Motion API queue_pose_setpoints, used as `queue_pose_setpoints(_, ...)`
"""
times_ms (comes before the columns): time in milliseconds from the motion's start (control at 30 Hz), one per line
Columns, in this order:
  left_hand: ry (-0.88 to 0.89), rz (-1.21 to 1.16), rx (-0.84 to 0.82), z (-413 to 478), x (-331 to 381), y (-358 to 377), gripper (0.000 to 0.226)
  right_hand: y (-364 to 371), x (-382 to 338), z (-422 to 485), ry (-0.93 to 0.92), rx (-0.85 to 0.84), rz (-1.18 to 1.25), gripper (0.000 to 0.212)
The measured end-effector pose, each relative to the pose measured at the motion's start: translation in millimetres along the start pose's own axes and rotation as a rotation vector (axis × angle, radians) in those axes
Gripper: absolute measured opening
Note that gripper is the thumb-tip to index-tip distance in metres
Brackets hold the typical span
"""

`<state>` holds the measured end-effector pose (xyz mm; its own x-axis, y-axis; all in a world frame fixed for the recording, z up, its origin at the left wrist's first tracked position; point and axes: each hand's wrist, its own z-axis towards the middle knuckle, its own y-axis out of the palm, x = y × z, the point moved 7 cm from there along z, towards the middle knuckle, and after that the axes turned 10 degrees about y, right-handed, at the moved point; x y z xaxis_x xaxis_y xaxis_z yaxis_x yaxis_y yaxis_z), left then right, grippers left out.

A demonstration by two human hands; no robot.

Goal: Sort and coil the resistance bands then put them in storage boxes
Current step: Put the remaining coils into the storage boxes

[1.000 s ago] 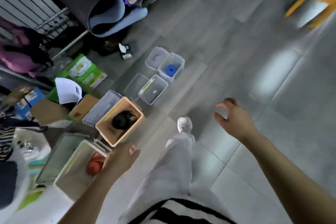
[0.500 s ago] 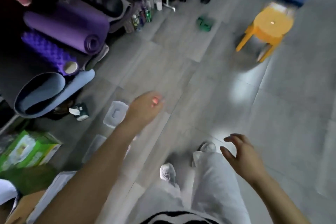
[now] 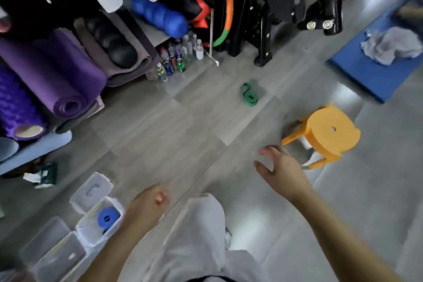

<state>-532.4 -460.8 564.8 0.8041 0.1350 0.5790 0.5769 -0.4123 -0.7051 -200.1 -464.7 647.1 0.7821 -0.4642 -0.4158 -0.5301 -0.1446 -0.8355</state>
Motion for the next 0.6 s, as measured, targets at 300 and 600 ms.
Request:
queue_pose_setpoints(300, -0.03, -0.027, 0.023, 236.1, 146.5, 26.5, 0.02, -56.1, 71.7, 220.1, 0.07, -0.183, -0.051, 0.031)
queue_pose_setpoints(600, 0.077, -0.171, 0.102, 449.7, 351.3, 29.1, 0.026, -135.5, 87.2, 440.8, -0.067, -0.329, -0.198, 0.026)
